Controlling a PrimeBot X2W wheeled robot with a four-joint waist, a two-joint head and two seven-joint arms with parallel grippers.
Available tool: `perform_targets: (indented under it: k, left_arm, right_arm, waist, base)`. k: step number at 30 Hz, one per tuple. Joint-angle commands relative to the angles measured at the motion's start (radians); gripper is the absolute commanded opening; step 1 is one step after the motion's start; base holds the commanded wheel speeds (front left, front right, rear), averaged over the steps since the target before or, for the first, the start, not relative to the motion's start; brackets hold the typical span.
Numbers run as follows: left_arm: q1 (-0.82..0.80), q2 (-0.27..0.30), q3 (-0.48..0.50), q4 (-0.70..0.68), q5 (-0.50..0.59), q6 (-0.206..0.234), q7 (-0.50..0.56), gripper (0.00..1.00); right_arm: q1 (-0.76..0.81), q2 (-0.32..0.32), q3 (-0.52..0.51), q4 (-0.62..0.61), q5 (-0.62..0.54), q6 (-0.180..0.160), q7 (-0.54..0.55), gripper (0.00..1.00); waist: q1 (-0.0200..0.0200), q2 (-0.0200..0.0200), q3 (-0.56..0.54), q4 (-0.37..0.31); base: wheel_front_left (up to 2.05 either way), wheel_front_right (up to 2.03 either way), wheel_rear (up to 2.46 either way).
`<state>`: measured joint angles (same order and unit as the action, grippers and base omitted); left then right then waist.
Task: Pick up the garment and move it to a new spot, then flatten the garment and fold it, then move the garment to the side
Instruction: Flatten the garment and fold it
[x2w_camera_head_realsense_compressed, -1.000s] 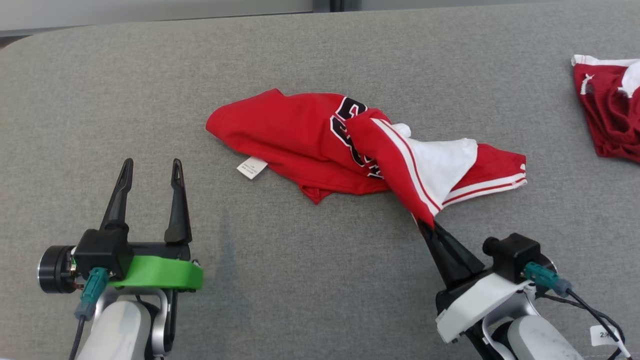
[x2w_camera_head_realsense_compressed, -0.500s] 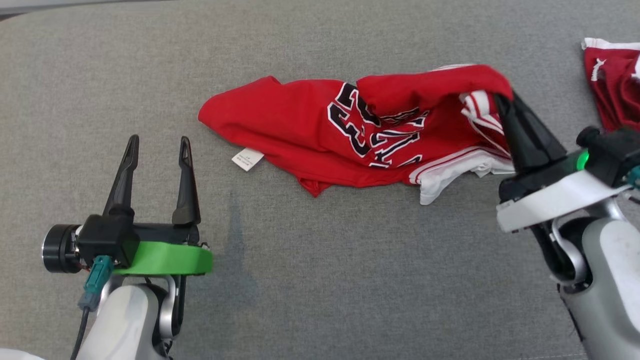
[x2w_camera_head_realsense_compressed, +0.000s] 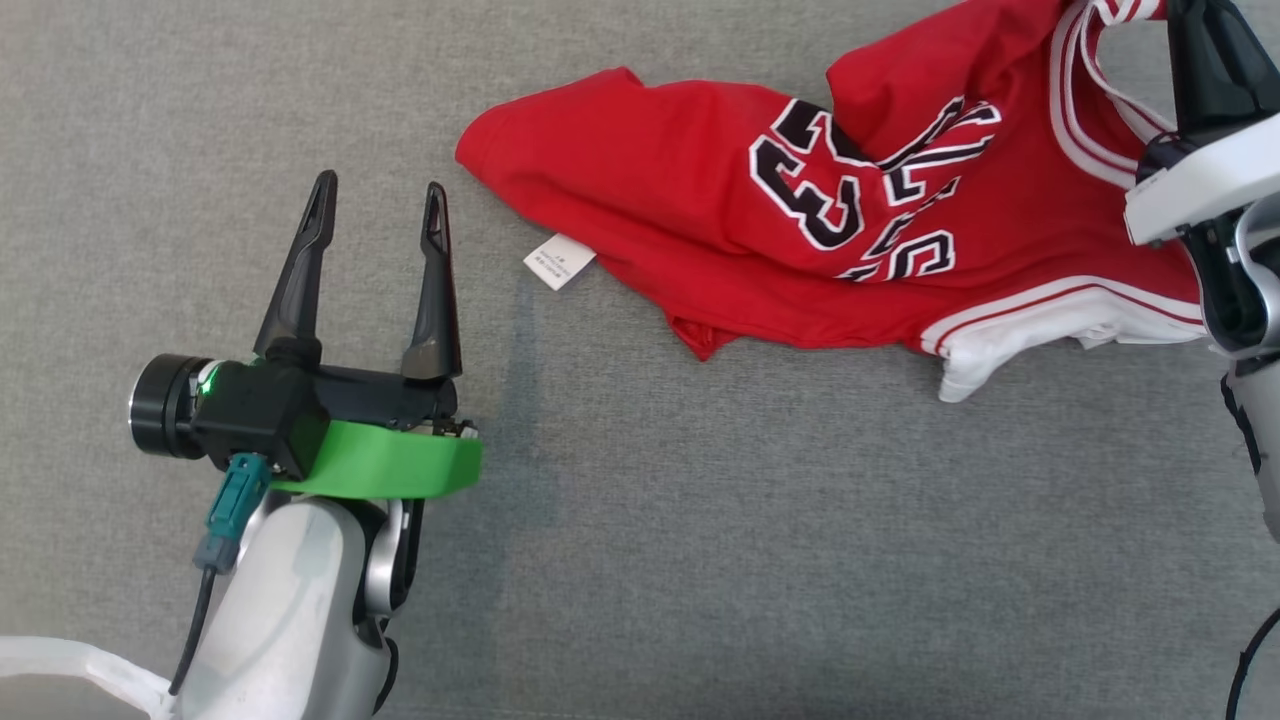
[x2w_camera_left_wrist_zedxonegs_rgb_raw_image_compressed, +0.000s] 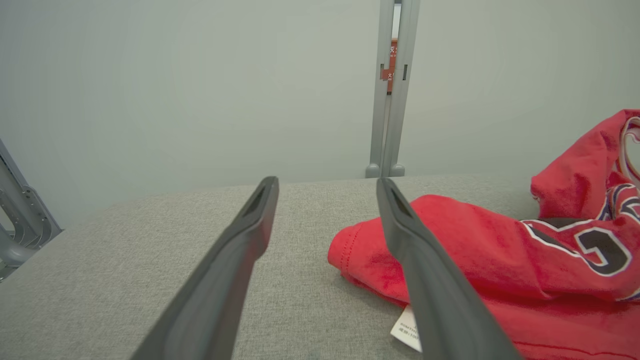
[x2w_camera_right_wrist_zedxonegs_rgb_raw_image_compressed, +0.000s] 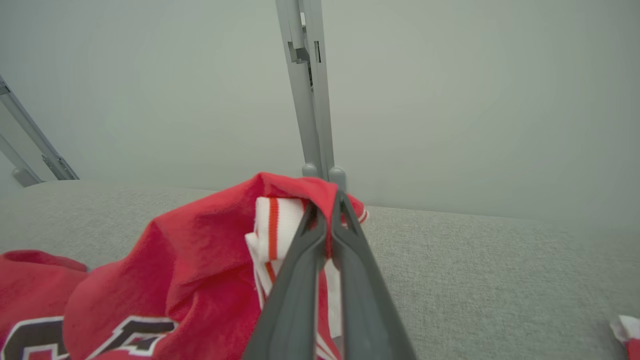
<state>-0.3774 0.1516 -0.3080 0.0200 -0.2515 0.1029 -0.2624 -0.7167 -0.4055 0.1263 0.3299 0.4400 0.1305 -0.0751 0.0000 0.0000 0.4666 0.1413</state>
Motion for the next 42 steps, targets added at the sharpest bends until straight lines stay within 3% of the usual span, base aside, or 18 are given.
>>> perform_targets:
  k: [1, 2, 8, 14, 29, 42]
  left_arm:
    - [-0.017, -0.006, 0.003, 0.004, 0.006, -0.006, -0.003, 1.0]
    - [-0.019, -0.01, 0.005, 0.007, 0.009, -0.01, -0.003, 1.0]
    - [0.008, -0.02, 0.032, 0.026, 0.024, -0.02, -0.003, 1.0]
    - [0.057, -0.01, 0.068, 0.039, 0.032, -0.018, -0.003, 1.0]
    - [0.189, 0.02, 0.114, 0.068, 0.015, 0.003, 0.001, 1.0]
    - [0.22, 0.033, 0.114, 0.068, -0.005, 0.01, 0.012, 1.0]
  right_arm:
    - [-0.035, -0.005, 0.006, 0.031, 0.009, 0.0, -0.022, 0.65]
    - [-0.052, -0.008, 0.011, 0.06, 0.004, 0.0, -0.04, 1.0]
    - [-0.069, 0.003, 0.029, 0.126, -0.043, 0.0, -0.158, 1.0]
    - [0.054, 0.038, 0.022, 0.034, -0.087, 0.0, -0.185, 1.0]
    - [0.509, 0.181, -0.037, -0.3, -0.142, 0.0, -0.158, 1.0]
    - [0.633, 0.232, -0.063, -0.424, -0.163, 0.0, -0.088, 1.0]
  waist:
    - [0.0, 0.0, 0.031, 0.031]
    - [0.0, 0.0, 0.032, 0.031]
    - [0.0, 0.0, 0.0, 0.008]
    - [0.0, 0.0, -0.066, -0.041]
    - [0.0, 0.0, -0.202, -0.155]
    - [0.0, 0.0, -0.225, -0.166]
  base:
    - [0.0, 0.0, 0.0]
    - [0.0, 0.0, 0.0]
    - [0.0, 0.0, 0.0]
    - [0.0, 0.0, 0.0]
    - [0.0, 0.0, 0.0]
    - [0.0, 0.0, 0.0]
